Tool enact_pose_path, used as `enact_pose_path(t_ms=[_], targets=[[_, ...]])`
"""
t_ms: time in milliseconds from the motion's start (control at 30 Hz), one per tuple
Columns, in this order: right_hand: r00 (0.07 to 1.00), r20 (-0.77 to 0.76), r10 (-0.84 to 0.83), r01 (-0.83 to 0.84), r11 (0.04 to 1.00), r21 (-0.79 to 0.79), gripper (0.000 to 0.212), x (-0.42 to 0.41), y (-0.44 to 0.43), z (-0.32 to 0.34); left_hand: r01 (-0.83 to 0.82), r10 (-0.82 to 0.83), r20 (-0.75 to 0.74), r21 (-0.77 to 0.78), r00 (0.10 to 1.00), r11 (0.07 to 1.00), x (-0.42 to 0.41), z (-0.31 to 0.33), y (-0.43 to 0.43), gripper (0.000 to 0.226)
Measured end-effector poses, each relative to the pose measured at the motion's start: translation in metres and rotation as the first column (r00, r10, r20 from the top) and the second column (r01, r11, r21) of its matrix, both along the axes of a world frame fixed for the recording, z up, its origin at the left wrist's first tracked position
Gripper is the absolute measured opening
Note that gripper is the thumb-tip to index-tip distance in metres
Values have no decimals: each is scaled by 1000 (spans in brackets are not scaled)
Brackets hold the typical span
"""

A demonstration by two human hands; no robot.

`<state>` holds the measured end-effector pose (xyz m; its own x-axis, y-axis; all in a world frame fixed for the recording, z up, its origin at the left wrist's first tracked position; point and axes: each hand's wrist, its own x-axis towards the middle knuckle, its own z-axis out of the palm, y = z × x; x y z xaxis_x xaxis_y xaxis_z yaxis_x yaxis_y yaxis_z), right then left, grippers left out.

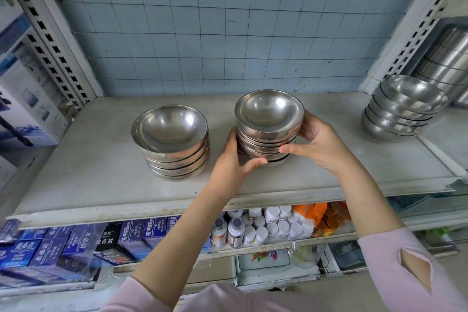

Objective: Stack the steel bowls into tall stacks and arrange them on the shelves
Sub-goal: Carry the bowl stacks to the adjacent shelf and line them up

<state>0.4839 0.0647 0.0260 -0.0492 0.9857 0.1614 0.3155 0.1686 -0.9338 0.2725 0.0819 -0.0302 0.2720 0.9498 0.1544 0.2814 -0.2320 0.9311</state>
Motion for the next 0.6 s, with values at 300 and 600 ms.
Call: enact_pose_path(t_ms=[300,600], targets=[[998,-59,-5,4,1000,-15,78,-1,-1,0,18,-18,34,15,999,1000,0,4,-2,79],[998,-59,38,-40,999,-26,75,4,1,-1,11,-12,24,22,1000,1000,0,3,-1,75]])
